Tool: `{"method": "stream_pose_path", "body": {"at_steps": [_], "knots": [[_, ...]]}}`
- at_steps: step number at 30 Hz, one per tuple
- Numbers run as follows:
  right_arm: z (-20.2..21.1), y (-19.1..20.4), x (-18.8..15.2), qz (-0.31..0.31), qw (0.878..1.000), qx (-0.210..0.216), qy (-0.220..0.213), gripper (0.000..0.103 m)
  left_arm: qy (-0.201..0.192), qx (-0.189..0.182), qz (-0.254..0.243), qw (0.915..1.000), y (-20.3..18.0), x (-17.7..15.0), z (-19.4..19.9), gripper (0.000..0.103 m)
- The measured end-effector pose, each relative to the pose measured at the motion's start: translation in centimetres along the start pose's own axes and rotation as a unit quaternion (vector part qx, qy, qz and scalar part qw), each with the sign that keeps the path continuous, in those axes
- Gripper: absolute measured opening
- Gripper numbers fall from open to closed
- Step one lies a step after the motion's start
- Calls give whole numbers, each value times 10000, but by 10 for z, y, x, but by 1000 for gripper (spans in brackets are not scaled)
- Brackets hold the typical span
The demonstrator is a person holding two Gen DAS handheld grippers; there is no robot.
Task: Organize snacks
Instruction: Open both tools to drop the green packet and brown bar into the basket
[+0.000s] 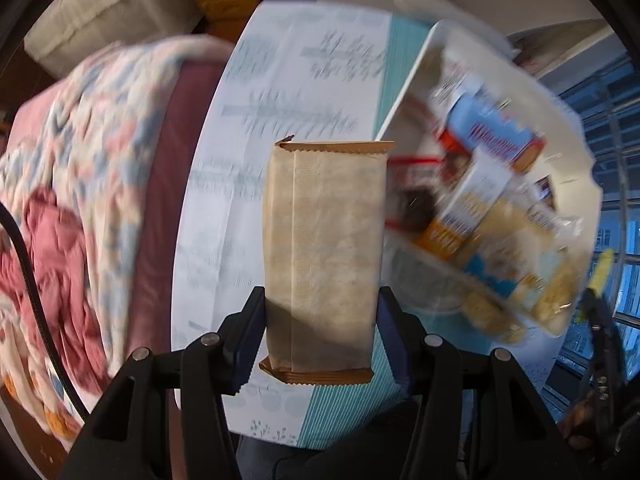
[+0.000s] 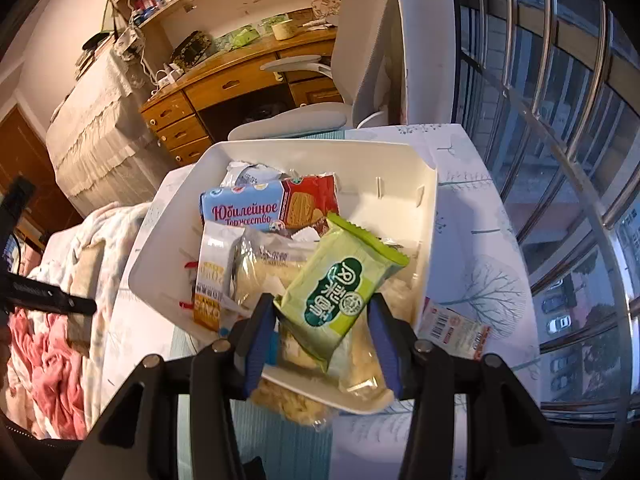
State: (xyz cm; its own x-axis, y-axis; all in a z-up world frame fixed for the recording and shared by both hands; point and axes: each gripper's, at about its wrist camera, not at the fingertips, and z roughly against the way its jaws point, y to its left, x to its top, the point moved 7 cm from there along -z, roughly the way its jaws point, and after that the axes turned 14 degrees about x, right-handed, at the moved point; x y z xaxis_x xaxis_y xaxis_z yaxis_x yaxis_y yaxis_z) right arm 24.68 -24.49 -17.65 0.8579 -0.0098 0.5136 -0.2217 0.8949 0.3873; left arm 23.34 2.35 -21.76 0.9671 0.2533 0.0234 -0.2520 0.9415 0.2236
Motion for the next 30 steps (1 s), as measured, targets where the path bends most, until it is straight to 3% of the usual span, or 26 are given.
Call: {"method": "stream_pose_path", "body": {"at_steps": [7,12,18,24,30], "knots": [[-14,5,13,-205,9997,100,95,47,-574,-328,-381,9971,-30,40,50,53],[-22,13,19,-439,9987,185,192,47,-861,-783,-939,9888,-64,54,68,53],[-27,20,16,-1100,9928,297,380,50,-834,-1171,-1322,9807,-90,53,63,55],[-27,27,10,-1348,9902,53,365,54,-854,-1302,-1483,9766,-90,45,62,70],[-12,44,3,-1446,9893,-55,200,58,-1108,-1507,-1507,9707,-70,34,77,72]]}}
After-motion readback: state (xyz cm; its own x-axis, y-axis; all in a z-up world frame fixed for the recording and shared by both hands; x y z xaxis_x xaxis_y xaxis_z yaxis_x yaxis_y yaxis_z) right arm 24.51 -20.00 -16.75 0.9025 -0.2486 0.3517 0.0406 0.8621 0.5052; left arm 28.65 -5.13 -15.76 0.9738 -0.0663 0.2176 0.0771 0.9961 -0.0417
